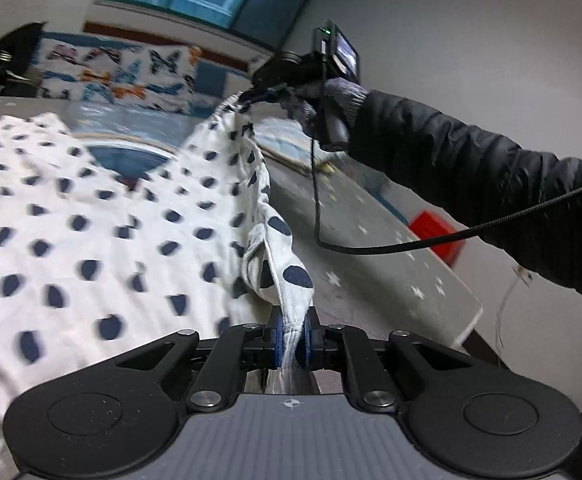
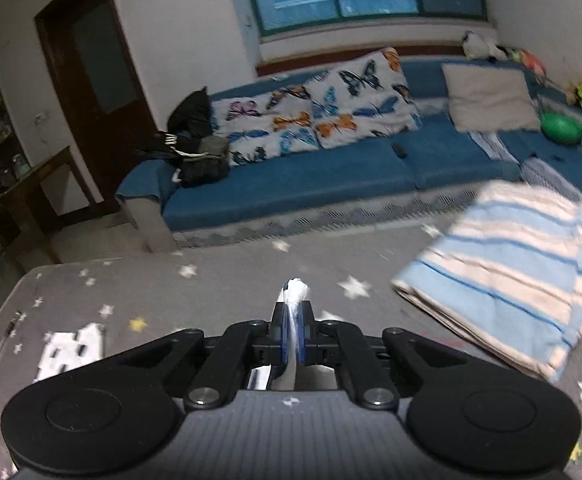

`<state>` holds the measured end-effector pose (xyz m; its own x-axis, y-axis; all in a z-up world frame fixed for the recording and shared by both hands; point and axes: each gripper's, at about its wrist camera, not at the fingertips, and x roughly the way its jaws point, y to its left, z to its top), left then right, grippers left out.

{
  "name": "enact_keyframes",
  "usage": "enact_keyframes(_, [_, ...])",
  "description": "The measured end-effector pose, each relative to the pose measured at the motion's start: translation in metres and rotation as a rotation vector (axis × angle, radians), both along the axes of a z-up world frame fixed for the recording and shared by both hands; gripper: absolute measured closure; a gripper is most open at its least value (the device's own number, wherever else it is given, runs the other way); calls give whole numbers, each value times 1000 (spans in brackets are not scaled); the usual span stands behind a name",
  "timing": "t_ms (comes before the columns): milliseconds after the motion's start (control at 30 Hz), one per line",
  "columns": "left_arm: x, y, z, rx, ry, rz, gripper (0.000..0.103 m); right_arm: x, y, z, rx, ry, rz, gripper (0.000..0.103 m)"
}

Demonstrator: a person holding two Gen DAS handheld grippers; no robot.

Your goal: Fold clothes

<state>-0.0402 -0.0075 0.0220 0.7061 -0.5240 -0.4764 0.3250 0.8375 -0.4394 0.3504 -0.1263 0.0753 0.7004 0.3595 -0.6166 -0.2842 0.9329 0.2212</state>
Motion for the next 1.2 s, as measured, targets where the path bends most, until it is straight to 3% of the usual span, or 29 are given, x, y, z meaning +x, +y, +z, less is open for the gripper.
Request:
enact_keyframes(333, [-43,61,9,-101,-33,204,93,-8,124,26,-29,-45,132,99])
enact_keyframes(533, [-62,85,8,-158,-28,301,93,-8,203,13,-50,-42,213,99])
enact_keyframes(867, [-72,111,-5,-188,38,401,93,-21,311,-22,-115,-21,321,99])
enact_keyframes(1200, [-76,113,-12,-194,79,430,92,-38,342,-38,-86,32,424,92])
